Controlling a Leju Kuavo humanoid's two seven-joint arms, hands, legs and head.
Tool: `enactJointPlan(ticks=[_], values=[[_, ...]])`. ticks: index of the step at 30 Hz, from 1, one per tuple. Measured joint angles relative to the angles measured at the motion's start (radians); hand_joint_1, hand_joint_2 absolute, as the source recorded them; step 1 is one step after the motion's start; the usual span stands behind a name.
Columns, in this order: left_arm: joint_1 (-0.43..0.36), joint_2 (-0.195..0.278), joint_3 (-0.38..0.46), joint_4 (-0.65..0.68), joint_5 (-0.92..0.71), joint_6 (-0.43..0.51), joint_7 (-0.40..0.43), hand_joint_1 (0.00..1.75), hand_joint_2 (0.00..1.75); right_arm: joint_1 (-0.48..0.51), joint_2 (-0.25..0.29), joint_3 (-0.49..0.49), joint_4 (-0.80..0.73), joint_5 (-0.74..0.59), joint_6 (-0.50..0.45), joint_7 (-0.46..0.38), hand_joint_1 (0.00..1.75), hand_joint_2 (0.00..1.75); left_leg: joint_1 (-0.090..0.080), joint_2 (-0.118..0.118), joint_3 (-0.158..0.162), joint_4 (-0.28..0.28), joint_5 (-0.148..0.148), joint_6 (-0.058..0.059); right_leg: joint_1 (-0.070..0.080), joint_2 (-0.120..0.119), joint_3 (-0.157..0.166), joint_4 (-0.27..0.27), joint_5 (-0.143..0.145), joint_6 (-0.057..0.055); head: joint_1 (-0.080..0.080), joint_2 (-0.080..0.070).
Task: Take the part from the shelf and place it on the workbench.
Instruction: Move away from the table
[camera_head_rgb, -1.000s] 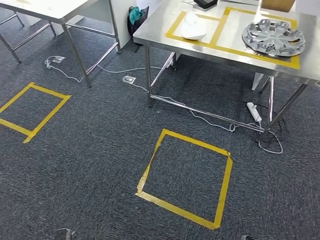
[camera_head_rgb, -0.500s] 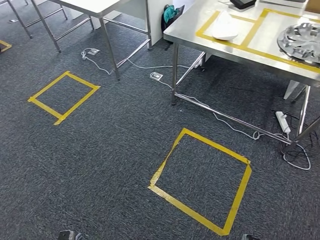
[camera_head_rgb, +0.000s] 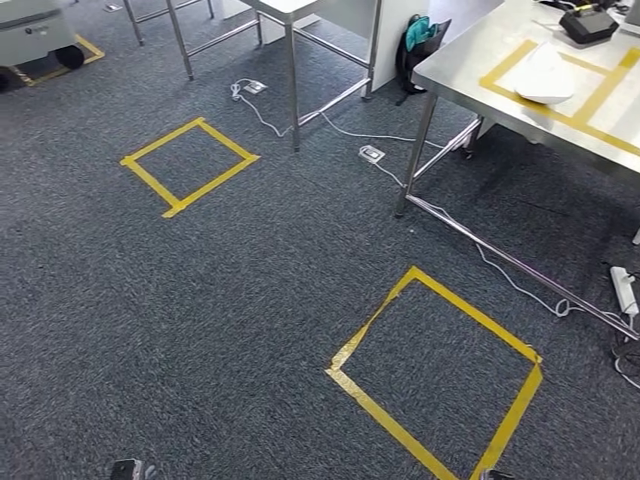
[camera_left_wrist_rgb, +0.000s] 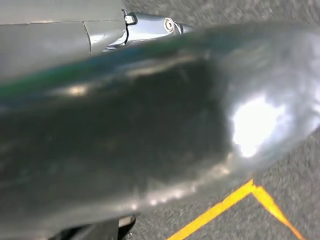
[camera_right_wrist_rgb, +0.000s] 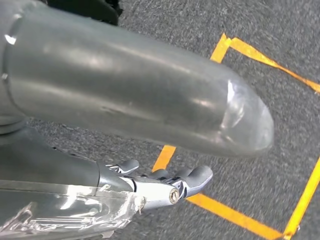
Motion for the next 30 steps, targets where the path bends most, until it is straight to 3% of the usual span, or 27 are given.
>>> enactJointPlan(ticks=[2,4,5,7,9,11,13,14,15,16,18,20,22,23,25,26,28,29,30], values=[[0.0,-0.001,0.0,0.0,0.0,0.0,0.0,0.0,0.0,0.0,-0.001,0.0,0.0,0.0,0.0,0.0,0.0,0.0,0.0,-0.028,-0.001,0.001,0.004,-0.006,-0.002,0.036,0.069,-0.14,0.067,-0.008,0.0,0.0],[-0.003,-0.001,0.0,0.0,-0.001,0.0,0.0,0.0,0.0,-0.001,-0.002,0.0,0.001,0.0,0.0,0.0,0.0,0.0,-0.001,-0.051,-0.007,0.004,0.008,-0.015,-0.005,0.079,0.117,-0.244,0.095,-0.013,0.0,0.0],[-0.003,-0.002,0.001,0.0,-0.002,0.0,0.0,0.0,0.0,-0.002,-0.002,0.0,0.001,0.001,0.0,0.0,0.0,0.0,0.0,-0.062,-0.012,0.004,0.012,-0.021,-0.004,0.086,0.124,-0.26,0.094,-0.015,-0.001,0.0],[0.0,-0.001,0.002,0.0,-0.008,0.0,0.0,0.0,0.0,-0.003,-0.002,0.0,0.002,0.005,0.0,0.0,0.0,0.0,0.005,-0.079,-0.022,0.003,0.019,-0.035,-0.003,0.066,0.127,-0.263,0.099,-0.022,-0.001,0.0],[0.004,0.0,0.005,0.0,-0.019,0.0,0.0,0.0,0.0,-0.003,-0.003,-0.001,0.002,0.009,0.0,0.0,0.0,0.0,0.004,-0.047,-0.042,0.034,-0.003,-0.046,-0.005,0.04,0.129,-0.269,0.108,-0.034,-0.006,0.0],[0.0,-0.001,0.009,0.001,-0.03,-0.001,0.001,0.0,0.0,-0.001,-0.004,-0.004,0.003,0.013,0.0,0.0,0.0,0.0,0.001,0.014,-0.094,0.142,-0.068,-0.054,-0.004,0.01,0.127,-0.272,0.113,-0.04,-0.013,0.0],[-0.003,-0.002,0.013,0.001,-0.037,-0.001,0.001,0.0,0.0,0.001,-0.004,-0.007,0.003,0.016,0.0,0.0,0.0,0.0,0.004,0.041,-0.151,0.269,-0.122,-0.061,-0.002,-0.024,0.124,-0.272,0.112,-0.042,-0.014,0.0],[-0.002,-0.002,0.015,0.001,-0.039,-0.001,0.001,0.0,0.0,0.001,-0.004,-0.008,0.004,0.017,0.0,0.0,0.0,0.0,0.005,0.046,-0.159,0.293,-0.125,-0.063,-0.001,-0.04,0.123,-0.272,0.112,-0.042,-0.015,0.0],[-0.001,-0.003,0.017,0.001,-0.041,-0.001,0.001,0.0,0.0,0.0,-0.004,-0.01,0.004,0.017,0.0,0.0,0.0,0.0,0.007,0.05,-0.147,0.278,-0.109,-0.064,-0.001,-0.055,0.123,-0.272,0.112,-0.041,-0.015,0.0],[-0.001,-0.003,0.019,0.001,-0.043,-0.001,0.001,0.0,0.0,-0.002,-0.004,-0.012,0.005,0.017,0.0,0.0,0.0,0.0,0.007,0.06,-0.115,0.225,-0.08,-0.065,-0.002,-0.068,0.124,-0.272,0.111,-0.04,-0.015,0.0],[-0.003,-0.003,0.023,0.001,-0.046,-0.001,0.001,0.0,0.0,-0.003,-0.005,-0.015,0.005,0.017,0.0,0.0,0.0,0.0,0.006,0.107,-0.033,0.085,-0.029,-0.062,0.002,-0.091,0.125,-0.268,0.105,-0.031,-0.016,0.0],[-0.008,-0.005,0.025,0.001,-0.047,-0.001,0.001,0.0,0.0,-0.004,-0.005,-0.016,0.006,0.018,0.0,0.0,0.0,0.0,0.002,0.132,0.007,0.014,-0.016,-0.05,0.008,-0.111,0.124,-0.265,0.098,-0.02,-0.012,0.0],[-0.007,-0.006,0.026,0.001,-0.048,-0.001,0.001,0.0,0.0,-0.006,-0.005,-0.016,0.006,0.018,0.001,0.0,0.0,0.0,-0.001,0.11,0.004,0.008,-0.017,-0.035,0.008,-0.131,0.132,-0.266,0.095,-0.01,-0.008,0.0],[-0.005,-0.005,0.027,0.001,-0.048,-0.001,0.001,0.0,0.0,-0.007,-0.005,-0.016,0.006,0.019,0.001,0.0,0.0,0.0,0.0,0.099,0.003,0.008,-0.016,-0.028,0.006,-0.123,0.133,-0.261,0.088,-0.005,-0.007,0.0],[-0.004,-0.005,0.029,0.001,-0.049,-0.003,0.0,0.0,0.0,-0.007,-0.005,-0.017,0.006,0.019,0.002,0.0,0.0,0.0,0.003,0.077,0.002,0.005,-0.01,-0.015,0.001,-0.072,0.109,-0.199,0.046,0.003,-0.004,0.0],[-0.004,-0.006,0.03,0.001,-0.051,-0.004,0.0,0.0,0.0,-0.005,-0.006,-0.018,0.006,0.019,0.003,0.0,0.0,0.0,0.003,0.065,0.0,0.006,-0.009,-0.01,0.0,-0.039,0.08,-0.135,0.012,0.005,-0.002,0.0],[-0.007,-0.008,0.034,0.001,-0.054,-0.009,0.0,0.0,0.0,-0.002,-0.006,-0.02,0.007,0.02,0.003,0.0,0.0,0.0,0.002,0.039,-0.003,0.006,-0.007,-0.006,0.0,-0.009,0.015,0.0,-0.042,0.005,0.0,0.0],[-0.007,-0.008,0.037,0.001,-0.055,-0.011,-0.001,0.0,0.0,-0.001,-0.006,-0.022,0.007,0.021,0.003,0.0,0.0,0.0,0.001,0.024,-0.003,0.006,-0.007,-0.006,0.0,-0.005,-0.004,0.033,-0.045,0.004,0.0,0.0],[-0.006,-0.008,0.04,0.001,-0.056,-0.012,-0.001,0.0,0.0,-0.001,-0.006,-0.023,0.007,0.022,0.003,0.0,0.0,0.0,0.001,0.009,-0.003,0.006,-0.006,-0.006,-0.001,-0.003,-0.004,0.024,-0.027,0.003,0.0,0.0]])
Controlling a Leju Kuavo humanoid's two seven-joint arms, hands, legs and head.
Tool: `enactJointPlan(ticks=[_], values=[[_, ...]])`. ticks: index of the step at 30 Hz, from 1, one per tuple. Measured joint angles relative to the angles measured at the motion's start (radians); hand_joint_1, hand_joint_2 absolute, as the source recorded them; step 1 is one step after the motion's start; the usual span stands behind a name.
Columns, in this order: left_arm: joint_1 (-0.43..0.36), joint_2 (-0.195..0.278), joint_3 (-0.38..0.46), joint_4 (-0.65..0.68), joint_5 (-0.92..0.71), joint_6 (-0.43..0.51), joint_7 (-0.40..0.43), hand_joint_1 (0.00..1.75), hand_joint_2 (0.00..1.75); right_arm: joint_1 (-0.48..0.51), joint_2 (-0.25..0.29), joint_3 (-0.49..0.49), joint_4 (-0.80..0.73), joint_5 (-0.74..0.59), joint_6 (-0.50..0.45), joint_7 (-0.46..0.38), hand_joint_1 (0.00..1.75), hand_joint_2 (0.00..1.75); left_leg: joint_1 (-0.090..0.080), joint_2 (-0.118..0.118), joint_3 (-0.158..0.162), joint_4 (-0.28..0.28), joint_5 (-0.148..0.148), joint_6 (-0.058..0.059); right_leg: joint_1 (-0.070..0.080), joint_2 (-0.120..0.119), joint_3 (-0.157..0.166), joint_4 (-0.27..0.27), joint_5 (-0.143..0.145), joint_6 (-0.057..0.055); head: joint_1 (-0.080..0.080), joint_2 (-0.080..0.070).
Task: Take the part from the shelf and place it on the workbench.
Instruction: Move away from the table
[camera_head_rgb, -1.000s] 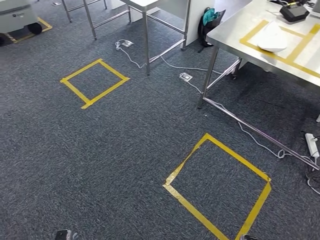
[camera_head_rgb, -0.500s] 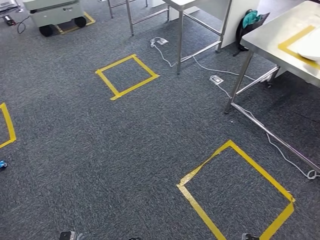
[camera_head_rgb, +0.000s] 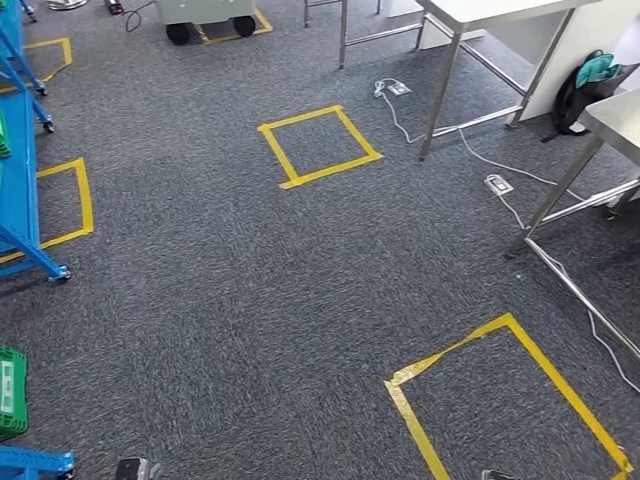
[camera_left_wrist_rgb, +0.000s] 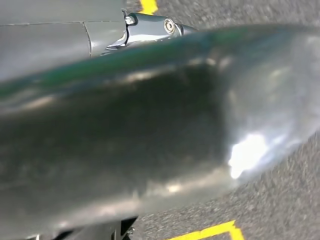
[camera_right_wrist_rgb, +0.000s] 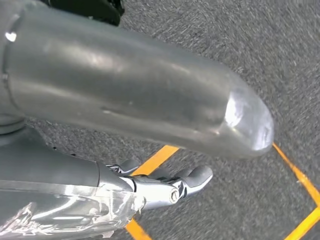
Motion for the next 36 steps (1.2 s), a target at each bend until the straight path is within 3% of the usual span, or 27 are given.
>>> enactJointPlan(ticks=[1,3,5,6,7,8,9,10,12,14,15,17,18,20,21,23,25,27,29,30,31,32,34,36], values=[[0.001,0.0,0.003,0.0,-0.001,-0.001,-0.001,0.0,0.0,0.0,0.0,-0.001,0.0,0.001,0.0,0.0,0.0,0.0,0.001,-0.015,0.001,0.0,0.001,-0.001,-0.001,0.006,0.019,-0.048,0.035,-0.002,0.0,0.0],[-0.001,0.0,0.009,0.0,-0.005,-0.001,-0.002,0.0,0.0,-0.002,0.0,-0.002,0.0,0.004,0.0,0.0,0.0,0.0,0.002,-0.043,0.001,0.002,0.002,-0.007,-0.005,0.051,0.082,-0.19,0.103,-0.006,0.0,0.0],[-0.003,-0.001,0.014,0.0,-0.013,-0.002,-0.003,0.0,0.0,-0.003,-0.001,-0.003,0.001,0.007,-0.002,0.0,0.0,0.0,0.004,-0.066,-0.006,0.003,0.006,-0.019,-0.008,0.093,0.118,-0.269,0.122,-0.009,0.0,0.0],[-0.003,-0.001,0.017,0.0,-0.016,-0.002,-0.003,0.0,0.0,-0.004,-0.001,-0.004,0.001,0.009,-0.002,0.0,0.0,0.0,0.006,-0.077,-0.011,0.003,0.01,-0.027,-0.006,0.096,0.122,-0.277,0.119,-0.012,-0.001,0.0],[-0.001,-0.001,0.02,0.0,-0.018,-0.002,-0.004,0.0,0.0,-0.005,-0.001,-0.005,0.001,0.01,-0.003,-0.001,0.0,0.0,0.01,-0.088,-0.016,0.001,0.015,-0.035,-0.004,0.086,0.123,-0.278,0.121,-0.017,-0.001,0.0],[0.001,-0.001,0.023,0.0,-0.02,-0.002,-0.004,0.0,0.0,-0.005,-0.001,-0.005,0.001,0.011,-0.003,-0.001,0.0,0.0,0.011,-0.082,-0.02,0.003,0.015,-0.041,-0.003,0.073,0.126,-0.28,0.125,-0.024,-0.001,0.0],[0.002,-0.001,0.026,0.0,-0.02,-0.002,-0.004,0.0,0.0,-0.005,-0.001,-0.006,0.001,0.012,-0.003,-0.001,0.0,0.0,0.01,-0.061,-0.029,0.017,0.005,-0.045,-0.003,0.06,0.127,-0.284,0.129,-0.032,-0.004,0.0],[0.001,-0.001,0.029,0.0,-0.021,-0.002,-0.004,0.0,0.0,-0.004,-0.001,-0.006,0.001,0.013,-0.003,-0.001,0.0,0.0,0.009,-0.032,-0.046,0.05,-0.016,-0.049,-0.004,0.044,0.128,-0.288,0.133,-0.038,-0.006,0.0],[-0.003,-0.002,0.032,0.0,-0.024,-0.003,-0.005,0.0,0.0,-0.002,-0.001,-0.007,0.002,0.014,-0.003,-0.001,0.0,0.0,0.007,0.022,-0.104,0.172,-0.083,-0.055,-0.001,0.011,0.127,-0.291,0.134,-0.044,-0.011,0.0],[-0.004,-0.003,0.035,0.001,-0.026,-0.003,-0.005,0.0,0.0,-0.002,-0.001,-0.008,0.002,0.014,-0.003,-0.001,0.0,0.0,0.008,0.034,-0.154,0.279,-0.121,-0.061,0.001,-0.023,0.126,-0.291,0.133,-0.046,-0.011,0.0],[-0.003,-0.004,0.035,0.001,-0.027,-0.003,-0.005,0.0,0.0,-0.003,-0.002,-0.008,0.002,0.014,-0.003,-0.001,0.0,0.0,0.01,0.036,-0.153,0.284,-0.113,-0.062,0.0,-0.038,0.126,-0.291,0.132,-0.045,-0.012,0.0],[-0.001,-0.004,0.037,0.001,-0.028,-0.003,-0.005,0.0,0.0,-0.005,-0.002,-0.009,0.002,0.014,-0.003,-0.001,0.0,0.0,0.012,0.055,-0.096,0.188,-0.058,-0.064,-0.001,-0.066,0.129,-0.29,0.129,-0.041,-0.012,0.0],[-0.002,-0.004,0.037,0.001,-0.028,-0.003,-0.005,0.0,0.0,-0.005,-0.002,-0.009,0.002,0.014,-0.003,-0.001,0.0,0.0,0.012,0.082,-0.054,0.116,-0.033,-0.065,0.002,-0.078,0.13,-0.289,0.126,-0.036,-0.012,0.0],[-0.006,-0.006,0.037,0.001,-0.03,-0.003,-0.005,0.0,0.0,-0.005,-0.003,-0.009,0.002,0.014,-0.003,-0.001,0.0,0.0,0.008,0.115,-0.002,0.024,-0.01,-0.055,0.007,-0.098,0.131,-0.287,0.117,-0.023,-0.01,0.0],[-0.006,-0.006,0.037,0.001,-0.031,-0.003,-0.005,0.0,0.0,-0.005,-0.003,-0.01,0.002,0.015,-0.003,-0.001,0.0,0.0,0.005,0.118,0.005,0.009,-0.011,-0.048,0.009,-0.107,0.133,-0.288,0.114,-0.017,-0.009,0.0],[-0.004,-0.006,0.039,0.001,-0.033,-0.002,-0.005,0.0,0.0,-0.009,-0.003,-0.01,0.002,0.015,-0.003,-0.001,0.0,0.0,0.004,0.094,0.003,0.007,-0.01,-0.033,0.006,-0.115,0.143,-0.291,0.11,-0.007,-0.005,0.0],[-0.002,-0.006,0.043,0.001,-0.037,-0.002,-0.005,0.0,0.0,-0.011,-0.003,-0.01,0.002,0.017,-0.003,-0.001,0.0,0.0,0.006,0.073,0.002,0.005,-0.006,-0.019,0.001,-0.073,0.133,-0.252,0.081,0.002,-0.002,0.0],[-0.004,-0.007,0.047,0.001,-0.043,-0.002,-0.006,0.0,0.0,-0.009,-0.004,-0.012,0.002,0.018,-0.003,-0.001,0.0,0.0,0.006,0.05,0.002,0.004,-0.004,-0.009,0.0,-0.019,0.076,-0.129,0.017,0.005,0.001,0.0],[-0.006,-0.008,0.051,0.001,-0.047,-0.002,-0.006,0.0,0.0,-0.006,-0.004,-0.015,0.003,0.019,-0.003,-0.001,0.0,0.0,0.002,0.022,0.001,0.005,-0.004,-0.004,0.001,-0.004,0.01,-0.003,-0.025,0.002,0.003,0.0],[-0.005,-0.008,0.054,0.001,-0.048,-0.002,-0.006,0.0,0.0,-0.005,-0.004,-0.017,0.004,0.019,-0.003,-0.001,0.0,0.0,0.0,0.007,0.001,0.005,-0.005,-0.004,0.001,-0.001,-0.004,0.014,-0.017,-0.001,0.003,0.0],[-0.005,-0.008,0.056,0.001,-0.049,-0.002,-0.006,0.0,0.0,-0.005,-0.004,-0.018,0.004,0.019,-0.003,-0.001,0.0,0.0,-0.001,-0.008,0.003,0.005,-0.005,-0.003,0.001,0.002,0.001,-0.012,0.011,-0.004,0.003,0.0],[-0.005,-0.009,0.057,0.001,-0.049,-0.002,-0.006,0.0,0.0,-0.005,-0.004,-0.018,0.004,0.019,-0.003,-0.001,0.0,0.0,-0.001,-0.023,0.004,0.005,-0.005,-0.004,0.001,0.014,0.025,-0.074,0.053,-0.008,0.003,0.0],[-0.006,-0.01,0.059,0.001,-0.049,-0.002,-0.006,0.0,0.0,-0.005,-0.005,-0.019,0.004,0.019,-0.003,-0.001,0.0,0.0,-0.001,-0.051,0.005,0.008,-0.004,-0.007,-0.002,0.065,0.082,-0.212,0.114,-0.015,0.003,0.0],[-0.007,-0.01,0.06,0.001,-0.049,-0.002,-0.006,0.0,0.0,-0.006,-0.006,-0.019,0.005,0.019,-0.003,0.0,0.0,0.0,0.002,-0.074,-0.003,0.008,-0.001,-0.018,-0.003,0.097,0.111,-0.271,0.125,-0.019,0.002,0.0]])
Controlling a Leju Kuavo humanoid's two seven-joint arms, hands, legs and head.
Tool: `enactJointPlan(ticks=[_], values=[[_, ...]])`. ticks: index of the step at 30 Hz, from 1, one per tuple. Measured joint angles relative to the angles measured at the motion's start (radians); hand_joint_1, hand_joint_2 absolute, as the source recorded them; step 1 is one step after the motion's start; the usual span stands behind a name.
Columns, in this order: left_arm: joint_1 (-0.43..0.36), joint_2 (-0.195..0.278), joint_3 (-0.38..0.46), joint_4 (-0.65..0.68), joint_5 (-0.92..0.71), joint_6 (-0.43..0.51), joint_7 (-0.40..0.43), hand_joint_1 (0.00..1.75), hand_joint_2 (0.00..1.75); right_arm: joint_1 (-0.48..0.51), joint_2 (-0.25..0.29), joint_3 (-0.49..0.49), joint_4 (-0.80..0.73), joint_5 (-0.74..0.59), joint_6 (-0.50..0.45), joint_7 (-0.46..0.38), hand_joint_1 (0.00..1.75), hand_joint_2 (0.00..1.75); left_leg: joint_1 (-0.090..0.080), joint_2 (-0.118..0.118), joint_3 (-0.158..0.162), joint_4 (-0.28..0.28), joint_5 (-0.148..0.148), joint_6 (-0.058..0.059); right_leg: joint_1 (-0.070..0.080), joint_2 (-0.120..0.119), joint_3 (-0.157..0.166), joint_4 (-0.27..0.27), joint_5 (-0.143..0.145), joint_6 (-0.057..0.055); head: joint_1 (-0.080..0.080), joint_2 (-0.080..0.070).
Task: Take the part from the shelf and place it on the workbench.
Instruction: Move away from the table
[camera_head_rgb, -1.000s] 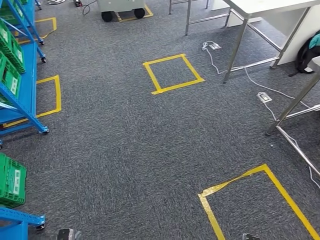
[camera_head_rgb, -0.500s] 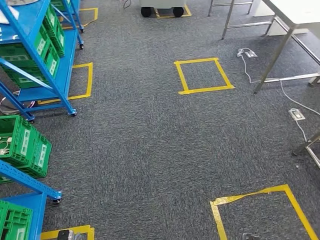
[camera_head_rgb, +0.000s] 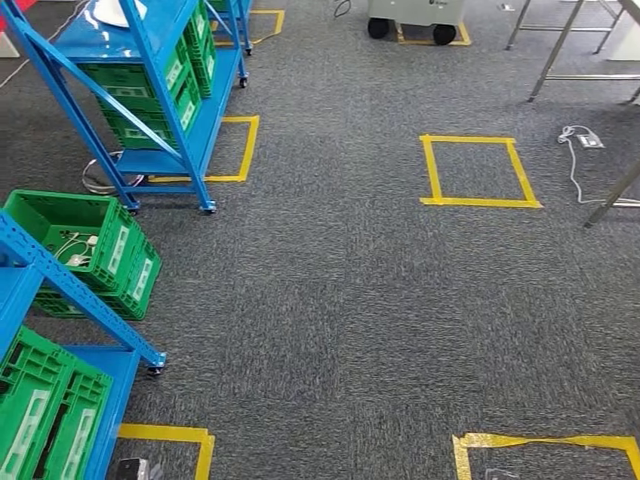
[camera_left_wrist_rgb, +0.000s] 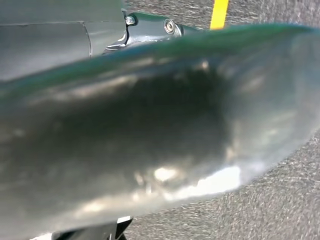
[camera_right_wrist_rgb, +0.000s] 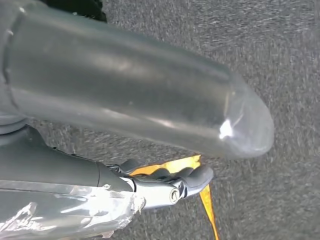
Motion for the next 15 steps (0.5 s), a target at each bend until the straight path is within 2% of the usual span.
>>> enactJointPlan(ticks=[2,3,4,6,7,8,9,10,11,13,15], values=[[0.003,0.0,0.001,0.0,0.0,0.0,0.0,0.0,0.0,-0.002,0.0,-0.001,0.001,0.0,0.0,0.0,0.0,0.0,0.005,-0.019,-0.009,-0.003,0.006,-0.014,0.002,-0.017,0.004,-0.005,0.002,-0.006,-0.001,0.0],[0.006,0.0,0.001,0.0,-0.001,0.0,0.0,0.0,0.0,-0.002,0.0,-0.001,0.001,0.0,0.0,0.0,0.0,0.0,0.005,-0.01,-0.013,0.002,0.003,-0.019,0.002,-0.029,0.005,-0.009,0.005,-0.012,-0.001,0.0],[0.007,0.0,0.001,0.0,-0.001,0.0,0.0,0.0,0.0,-0.002,-0.001,-0.001,0.001,0.001,0.0,0.0,0.0,0.0,0.003,0.012,-0.024,0.023,-0.012,-0.023,0.001,-0.043,0.007,-0.014,0.008,-0.018,-0.004,0.0],[0.004,0.0,0.002,0.0,-0.001,0.0,0.0,0.0,0.0,0.001,-0.002,-0.002,0.001,0.002,0.0,0.0,0.0,0.0,-0.001,0.075,-0.074,0.126,-0.071,-0.029,0.003,-0.076,0.01,-0.02,0.01,-0.026,-0.008,0.0],[0.002,0.0,0.002,0.0,-0.002,0.0,0.0,0.0,0.0,0.002,-0.002,-0.002,0.001,0.002,0.0,0.0,0.0,0.0,-0.001,0.094,-0.107,0.194,-0.103,-0.032,0.005,-0.093,0.01,-0.02,0.01,-0.029,-0.01,0.0],[0.001,0.0,0.002,0.0,-0.003,0.0,0.0,0.0,0.0,0.003,-0.002,-0.002,0.001,0.003,0.0,0.0,0.0,0.0,0.0,0.103,-0.134,0.25,-0.122,-0.034,0.006,-0.11,0.01,-0.02,0.009,-0.03,-0.01,0.0],[0.002,0.0,0.002,0.0,-0.004,0.0,0.0,0.0,0.0,0.002,-0.003,-0.002,0.001,0.004,0.0,0.0,0.0,0.0,0.001,0.107,-0.146,0.275,-0.123,-0.036,0.007,-0.126,0.01,-0.02,0.008,-0.03,-0.01,0.0],[0.003,-0.001,0.002,0.0,-0.005,0.0,0.0,0.0,0.0,0.001,-0.003,-0.002,0.001,0.005,0.0,0.0,0.0,0.0,0.002,0.111,-0.137,0.262,-0.106,-0.037,0.007,-0.14,0.011,-0.02,0.006,-0.03,-0.01,0.0],[0.004,-0.001,0.002,0.0,-0.007,0.0,0.0,0.0,0.0,0.0,-0.003,-0.002,0.001,0.006,0.0,0.0,0.0,0.0,0.003,0.118,-0.112,0.216,-0.076,-0.037,0.006,-0.153,0.012,-0.02,0.005,-0.028,-0.01,0.0],[0.002,-0.001,0.003,0.0,-0.013,0.0,0.0,0.0,0.0,-0.001,-0.003,-0.002,0.001,0.008,0.0,0.0,0.0,0.0,0.0,0.164,-0.037,0.082,-0.02,-0.036,0.01,-0.176,0.017,-0.018,-0.001,-0.02,-0.011,0.0],[-0.002,-0.002,0.004,0.0,-0.02,0.0,0.0,0.0,0.0,-0.001,-0.003,-0.002,0.001,0.01,0.0,0.0,0.0,0.0,-0.003,0.196,0.002,0.008,-0.003,-0.026,0.017,-0.196,0.019,-0.016,-0.008,-0.01,-0.009,0.0]])
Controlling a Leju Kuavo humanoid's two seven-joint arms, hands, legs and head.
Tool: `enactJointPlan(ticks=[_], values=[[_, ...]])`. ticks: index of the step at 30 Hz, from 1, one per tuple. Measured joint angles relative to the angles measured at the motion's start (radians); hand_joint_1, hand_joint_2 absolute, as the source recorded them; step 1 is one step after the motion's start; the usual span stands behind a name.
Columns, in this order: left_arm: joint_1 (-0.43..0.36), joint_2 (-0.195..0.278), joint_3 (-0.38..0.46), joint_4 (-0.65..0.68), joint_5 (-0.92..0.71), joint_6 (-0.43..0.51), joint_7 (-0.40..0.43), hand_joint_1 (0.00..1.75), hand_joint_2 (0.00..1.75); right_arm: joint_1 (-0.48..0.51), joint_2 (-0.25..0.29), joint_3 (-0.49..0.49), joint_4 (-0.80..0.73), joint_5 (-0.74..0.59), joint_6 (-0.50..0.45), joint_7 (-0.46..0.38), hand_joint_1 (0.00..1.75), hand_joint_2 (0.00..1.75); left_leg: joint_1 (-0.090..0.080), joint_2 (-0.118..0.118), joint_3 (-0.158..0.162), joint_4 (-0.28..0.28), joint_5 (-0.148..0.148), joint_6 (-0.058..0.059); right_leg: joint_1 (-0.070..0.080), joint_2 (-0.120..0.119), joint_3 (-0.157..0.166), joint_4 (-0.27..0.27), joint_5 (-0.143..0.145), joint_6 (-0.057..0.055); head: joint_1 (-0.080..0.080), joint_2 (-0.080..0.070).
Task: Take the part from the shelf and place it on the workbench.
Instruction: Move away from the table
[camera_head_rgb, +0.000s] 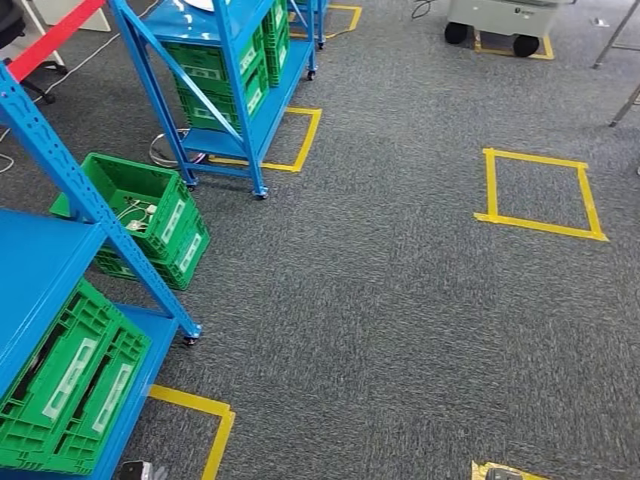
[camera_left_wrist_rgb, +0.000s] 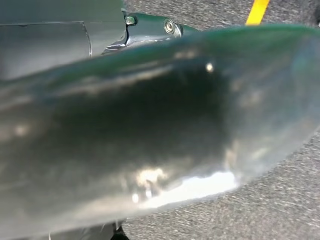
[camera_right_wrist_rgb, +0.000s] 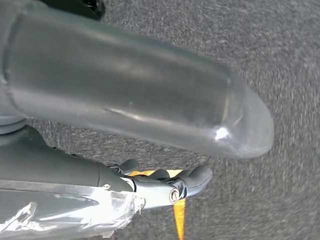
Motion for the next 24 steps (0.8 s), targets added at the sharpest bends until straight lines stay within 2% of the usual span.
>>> enactJointPlan(ticks=[2,3,4,5,6,8,9,10,11,13,14,15,16,17,18,20,22,23,24], values=[[0.0,0.0,0.005,0.0,-0.006,0.0,0.0,0.0,0.0,-0.002,0.0,0.0,0.0,0.003,0.0,0.0,0.0,0.0,-0.002,-0.018,-0.001,-0.007,-0.001,0.015,0.001,-0.02,0.007,-0.001,-0.004,0.008,0.002,0.0],[0.001,0.0,0.009,0.0,-0.01,0.0,0.0,0.0,0.0,-0.005,0.0,0.0,0.001,0.004,0.0,0.0,0.0,0.0,-0.002,-0.029,-0.001,-0.008,0.0,0.02,-0.001,-0.012,0.009,0.003,-0.01,0.013,0.003,0.0],[0.002,0.0,0.013,0.0,-0.014,0.0,0.0,0.0,0.0,-0.007,0.0,0.0,0.001,0.005,-0.001,0.0,0.0,0.0,-0.001,-0.04,-0.002,-0.009,0.002,0.027,-0.004,0.007,0.003,0.021,-0.024,0.018,0.004,0.0],[0.002,0.0,0.017,0.0,-0.018,0.0,0.0,0.0,0.0,-0.007,0.0,-0.001,0.001,0.007,-0.001,0.0,0.0,0.0,0.001,-0.051,-0.001,-0.01,0.004,0.033,-0.007,0.034,-0.013,0.058,-0.047,0.023,0.006,0.0],[0.0,-0.001,0.021,0.0,-0.022,-0.001,0.0,0.0,0.0,-0.006,-0.001,-0.002,0.001,0.008,-0.001,0.0,0.0,0.0,0.001,-0.063,-0.002,-0.011,0.005,0.037,-0.008,0.064,-0.042,0.118,-0.078,0.025,0.007,0.0],[-0.003,-0.002,0.025,0.0,-0.03,-0.002,0.0,0.0,0.0,-0.002,-0.001,-0.003,0.002,0.01,-0.001,0.0,0.0,0.0,0.0,-0.09,-0.004,-0.011,0.005,0.043,-0.008,0.09,-0.109,0.252,-0.131,0.025,0.009,0.0],[-0.003,-0.002,0.028,0.0,-0.033,-0.003,0.0,0.0,0.0,0.0,-0.001,-0.004,0.003,0.01,-0.002,0.0,0.0,0.0,0.0,-0.104,-0.004,-0.01,0.005,0.044,-0.008,0.094,-0.131,0.289,-0.136,0.024,0.01,0.0],[-0.002,-0.002,0.03,0.0,-0.035,-0.003,0.0,0.0,0.0,0.001,-0.001,-0.004,0.003,0.011,-0.002,0.0,0.0,0.0,-0.001,-0.119,-0.003,-0.01,0.006,0.044,-0.008,0.097,-0.135,0.287,-0.122,0.022,0.01,0.0],[0.0,-0.003,0.033,0.0,-0.036,-0.003,0.0,0.0,0.0,0.001,-0.001,-0.004,0.003,0.012,-0.002,0.0,0.0,0.0,0.0,-0.133,-0.002,-0.01,0.006,0.044,-0.008,0.102,-0.121,0.248,-0.091,0.02,0.01,0.0],[0.0,-0.004,0.038,0.0,-0.037,-0.003,0.0,0.0,0.0,0.0,-0.001,-0.004,0.004,0.012,-0.002,0.0,0.0,0.0,-0.001,-0.16,-0.002,-0.008,0.007,0.039,-0.013,0.142,-0.06,0.111,-0.022,0.016,0.01,0.0],[-0.001,-0.004,0.04,0.0,-0.037,-0.003,0.0,0.0,0.0,0.0,-0.002,-0.004,0.004,0.013,-0.002,0.0,0.0,0.0,-0.001,-0.173,-0.004,-0.006,0.009,0.035,-0.016,0.163,-0.036,0.057,-0.004,0.015,0.009,0.0],[-0.002,-0.004,0.041,0.0,-0.037,-0.003,0.0,0.0,0.0,0.0,-0.002,-0.004,0.004,0.013,-0.001,0.0,0.0,0.0,0.0,-0.184,-0.008,-0.006,0.011,0.029,-0.018,0.179,-0.021,0.026,0.002,0.014,0.009,0.0],[-0.001,-0.004,0.042,0.0,-0.037,-0.003,0.0,0.0,0.0,0.0,-0.002,-0.004,0.004,0.013,-0.001,0.0,0.0,0.0,0.001,-0.195,-0.013,-0.006,0.015,0.022,-0.017,0.181,-0.018,0.019,0.0,0.012,0.009,0.0],[0.001,-0.004,0.044,0.0,-0.037,-0.003,0.0,0.0,0.0,-0.001,-0.002,-0.004,0.004,0.013,-0.001,0.0,0.0,0.0,0.003,-0.205,-0.017,-0.007,0.019,0.016,-0.015,0.171,-0.017,0.019,0.002,0.008,0.008,0.0],[0.004,-0.004,0.046,0.0,-0.037,-0.003,0.0,0.0,0.0,-0.001,-0.002,-0.005,0.004,0.014,-0.001,0.0,0.0,0.0,0.005,-0.204,-0.021,-0.006,0.019,0.01,-0.014,0.16,-0.016,0.017,0.005,0.002,0.008,0.0],[0.006,-0.005,0.048,0.0,-0.037,-0.003,0.0,0.0,0.0,-0.002,-0.002,-0.006,0.005,0.014,-0.001,0.0,0.0,0.0,0.002,-0.164,-0.043,0.034,-0.011,0.002,-0.014,0.135,-0.016,0.011,0.011,-0.011,0.004,0.0],[0.002,-0.005,0.048,0.0,-0.037,-0.004,0.0,0.0,0.0,0.001,-0.002,-0.008,0.005,0.014,-0.001,0.0,0.0,0.0,0.0,-0.109,-0.097,0.148,-0.076,-0.003,-0.011,0.106,-0.016,0.008,0.013,-0.018,0.0,0.0],[0.001,-0.005,0.048,0.0,-0.037,-0.004,0.0,0.0,0.0,0.002,-0.002,-0.008,0.005,0.014,-0.001,0.0,0.0,0.0,0.0,-0.097,-0.127,0.214,-0.104,-0.004,-0.009,0.09,-0.017,0.008,0.012,-0.02,-0.001,0.0],[0.001,-0.005,0.049,0.0,-0.037,-0.004,0.0,0.0,0.0,0.003,-0.002,-0.009,0.005,0.014,-0.001,0.0,0.0,0.0,0.0,-0.091,-0.147,0.26,-0.118,-0.005,-0.007,0.074,-0.017,0.008,0.011,-0.021,-0.001,0.0]])
